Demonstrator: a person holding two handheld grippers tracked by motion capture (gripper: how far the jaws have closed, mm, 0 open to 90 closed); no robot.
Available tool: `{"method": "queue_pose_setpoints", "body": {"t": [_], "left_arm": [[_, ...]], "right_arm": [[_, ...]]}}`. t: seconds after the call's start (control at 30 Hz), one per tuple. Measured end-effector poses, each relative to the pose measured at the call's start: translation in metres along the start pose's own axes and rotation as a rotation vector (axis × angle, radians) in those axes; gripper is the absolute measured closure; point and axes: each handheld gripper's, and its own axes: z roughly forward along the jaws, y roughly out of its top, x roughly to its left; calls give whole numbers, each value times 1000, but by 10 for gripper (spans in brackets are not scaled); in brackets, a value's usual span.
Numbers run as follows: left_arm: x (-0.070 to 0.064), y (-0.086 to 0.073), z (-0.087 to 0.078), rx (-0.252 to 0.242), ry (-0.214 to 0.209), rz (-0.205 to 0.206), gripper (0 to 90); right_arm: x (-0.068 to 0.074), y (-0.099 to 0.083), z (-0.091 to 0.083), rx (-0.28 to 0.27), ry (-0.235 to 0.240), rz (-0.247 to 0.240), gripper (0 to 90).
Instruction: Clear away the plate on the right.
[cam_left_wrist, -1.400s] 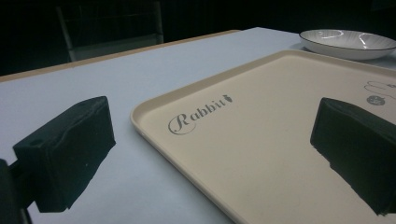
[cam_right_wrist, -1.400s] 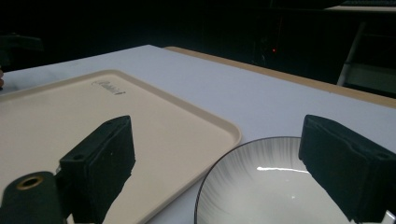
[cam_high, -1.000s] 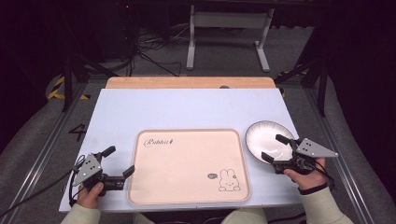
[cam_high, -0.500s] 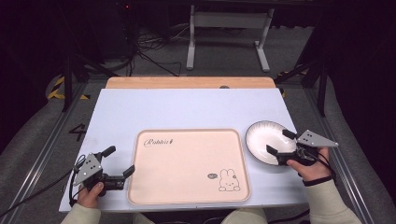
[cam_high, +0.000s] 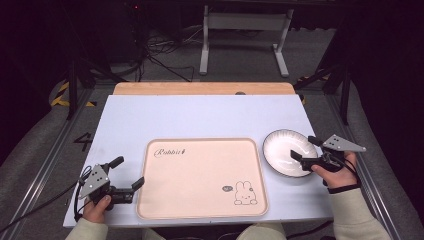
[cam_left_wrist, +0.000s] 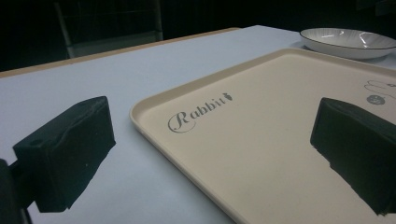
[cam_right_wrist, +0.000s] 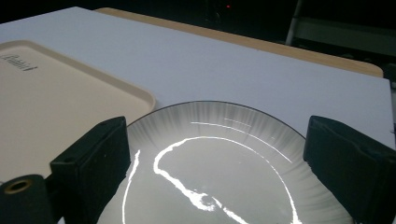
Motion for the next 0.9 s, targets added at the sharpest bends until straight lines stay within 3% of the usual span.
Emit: {"method": "queue_pose_setpoints", "body": {"t": [0.17, 0.43, 0.6, 0.63, 0.9], "left_arm": [[-1, 1, 1, 13, 3, 13, 3], [-1, 0, 1, 10, 4, 10, 3], [-1, 1, 1, 11, 3, 11, 2], [-1, 0, 1, 10, 4, 11, 3], [-1, 1, 1, 12, 4, 12, 2]], "right_arm": [[-12, -2, 2, 14, -48, 66, 90], [-32, -11, 3, 65, -113, 178, 210], [-38, -18, 5, 107, -134, 203, 244], [-41, -20, 5, 116, -143, 215, 291], [-50, -27, 4, 140, -186, 282, 385]]}}
